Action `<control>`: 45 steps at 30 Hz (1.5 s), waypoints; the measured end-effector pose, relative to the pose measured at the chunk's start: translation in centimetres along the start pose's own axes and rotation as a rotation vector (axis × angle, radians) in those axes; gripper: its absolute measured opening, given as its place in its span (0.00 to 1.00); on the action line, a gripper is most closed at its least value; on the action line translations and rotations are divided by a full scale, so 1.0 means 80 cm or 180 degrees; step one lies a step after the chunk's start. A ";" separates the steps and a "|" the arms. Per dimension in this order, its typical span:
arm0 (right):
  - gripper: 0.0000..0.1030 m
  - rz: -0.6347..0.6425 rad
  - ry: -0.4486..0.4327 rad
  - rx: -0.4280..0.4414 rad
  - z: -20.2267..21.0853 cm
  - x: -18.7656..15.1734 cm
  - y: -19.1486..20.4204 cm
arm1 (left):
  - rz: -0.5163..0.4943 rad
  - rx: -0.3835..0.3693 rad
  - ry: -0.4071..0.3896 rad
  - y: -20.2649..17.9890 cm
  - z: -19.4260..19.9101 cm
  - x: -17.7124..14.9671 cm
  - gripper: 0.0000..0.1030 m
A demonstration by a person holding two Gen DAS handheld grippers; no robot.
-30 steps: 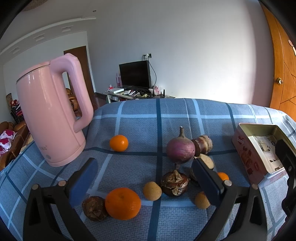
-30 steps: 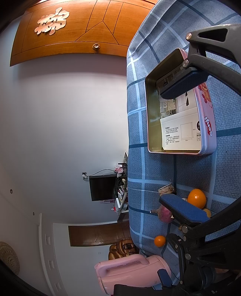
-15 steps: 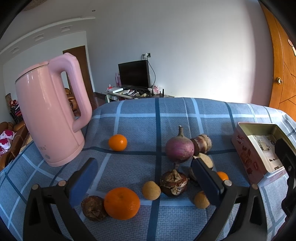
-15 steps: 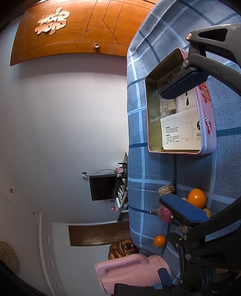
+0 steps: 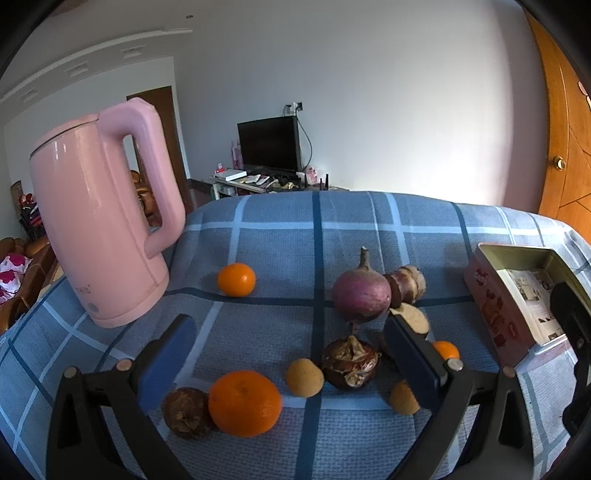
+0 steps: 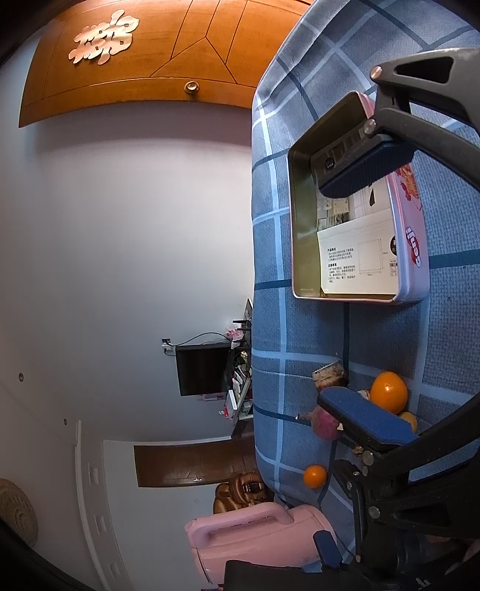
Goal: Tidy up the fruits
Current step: 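Grasp the brown mangosteen with the left tool while the right tool grasps a tan longan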
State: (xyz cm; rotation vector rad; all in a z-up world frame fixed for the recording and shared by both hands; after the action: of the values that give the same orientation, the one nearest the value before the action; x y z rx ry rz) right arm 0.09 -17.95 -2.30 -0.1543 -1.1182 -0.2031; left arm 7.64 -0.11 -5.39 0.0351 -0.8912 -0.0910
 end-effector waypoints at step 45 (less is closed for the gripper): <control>0.69 0.0172 0.0781 0.1078 0.001 -0.050 0.057 | -0.0108 -0.0480 0.0865 0.108 0.000 -0.080 0.43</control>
State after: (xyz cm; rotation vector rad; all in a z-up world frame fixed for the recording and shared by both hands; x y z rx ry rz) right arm -0.60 -13.14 -5.99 0.1393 -0.8879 0.0178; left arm 4.22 9.12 -9.77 -0.0768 -0.6103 -0.1805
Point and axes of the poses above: each gripper's, at about its wrist camera, not at the fingertips, and z roughly against the way its jaws point, y to its left, x to its top, the point moved 8 cm from there along -z, roughly the way its jaws point, and after that the axes turned 6 degrees about y, right-handed, at the moved point
